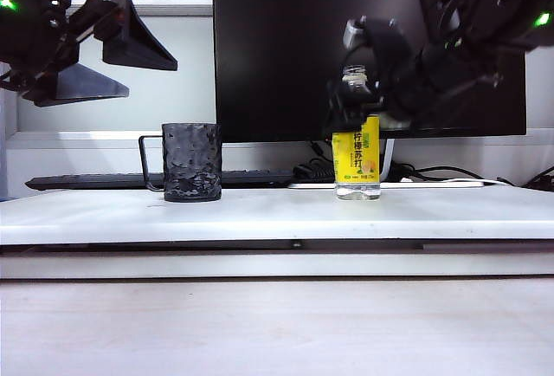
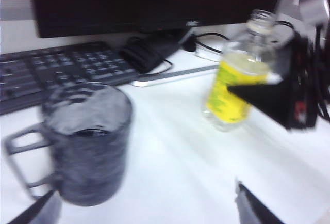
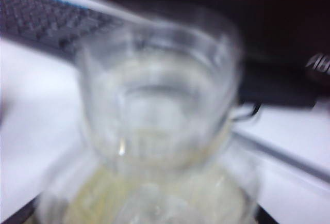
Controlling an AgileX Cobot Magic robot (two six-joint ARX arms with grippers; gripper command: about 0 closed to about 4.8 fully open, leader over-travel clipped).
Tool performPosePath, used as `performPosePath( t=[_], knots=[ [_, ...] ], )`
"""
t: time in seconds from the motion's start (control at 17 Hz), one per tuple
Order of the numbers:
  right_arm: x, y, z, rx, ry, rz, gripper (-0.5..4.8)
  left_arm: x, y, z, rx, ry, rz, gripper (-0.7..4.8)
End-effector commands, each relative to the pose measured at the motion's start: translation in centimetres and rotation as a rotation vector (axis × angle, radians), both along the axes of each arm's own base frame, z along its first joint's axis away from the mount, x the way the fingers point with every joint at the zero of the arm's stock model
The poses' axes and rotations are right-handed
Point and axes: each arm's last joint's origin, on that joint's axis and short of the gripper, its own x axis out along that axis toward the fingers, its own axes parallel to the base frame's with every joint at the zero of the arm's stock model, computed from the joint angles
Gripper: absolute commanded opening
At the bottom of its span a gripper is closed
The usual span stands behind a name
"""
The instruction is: Carefully pick up the bottle and pour some water from the bottle into the cup.
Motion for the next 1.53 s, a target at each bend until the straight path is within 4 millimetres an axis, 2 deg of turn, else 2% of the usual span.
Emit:
performPosePath(
  t=[0.06, 0.41, 0.47, 0.59, 0.65, 0.94, 1.18, 1.23, 1.29, 1.35, 1.53],
  knots=[
    [0.3, 0.1, -0.7, -0.009, 0.019, -0.001, 4.79, 0.0, 0.0, 0.3, -0.004, -0.02, -0.002, 4.79],
    [0.3, 0.1, -0.8, -0.011, 0.022, -0.005, 4.79, 0.0, 0.0, 0.3, -0.004, -0.019, -0.005, 4.79],
    [0.3, 0.1, -0.8, -0.005, 0.025, -0.006, 4.64, 0.0, 0.0, 0.3, -0.004, -0.02, -0.005, 4.79],
    [0.3, 0.2, -0.8, -0.004, 0.026, 0.001, 2.85, 0.0, 0.0, 0.3, -0.004, -0.02, -0.005, 4.79],
    [0.3, 0.2, -0.8, -0.003, 0.026, 0.002, 2.17, 0.0, 0.0, 0.3, -0.004, -0.02, -0.005, 4.79],
    [0.2, 0.1, -0.1, 0.007, -0.001, 0.002, 2.1, 0.1, 0.0, 1.1, -0.028, -0.101, 0.002, 4.79],
    [-1.3, -0.4, 4.4, 0.052, -0.128, 0.004, 2.09, 0.1, 0.0, 1.2, -0.029, -0.105, 0.002, 4.79],
    [-1.8, -0.6, 5.6, 0.065, -0.163, 0.004, 1.97, 0.1, 0.0, 1.2, -0.029, -0.107, 0.002, 4.79],
    [-2.2, -0.7, 6.4, 0.072, -0.184, 0.005, 1.4, 0.1, 0.0, 1.2, -0.03, -0.107, 0.002, 4.79],
    [-2.4, -0.8, 6.8, 0.07, -0.201, 0.006, 1.16, 0.1, 0.0, 1.2, -0.03, -0.106, 0.002, 4.79],
    [-2.4, -0.7, 6.7, 0.063, -0.19, 0.009, 1.15, 0.1, 0.0, 1.2, -0.03, -0.106, 0.001, 4.79]
  ],
)
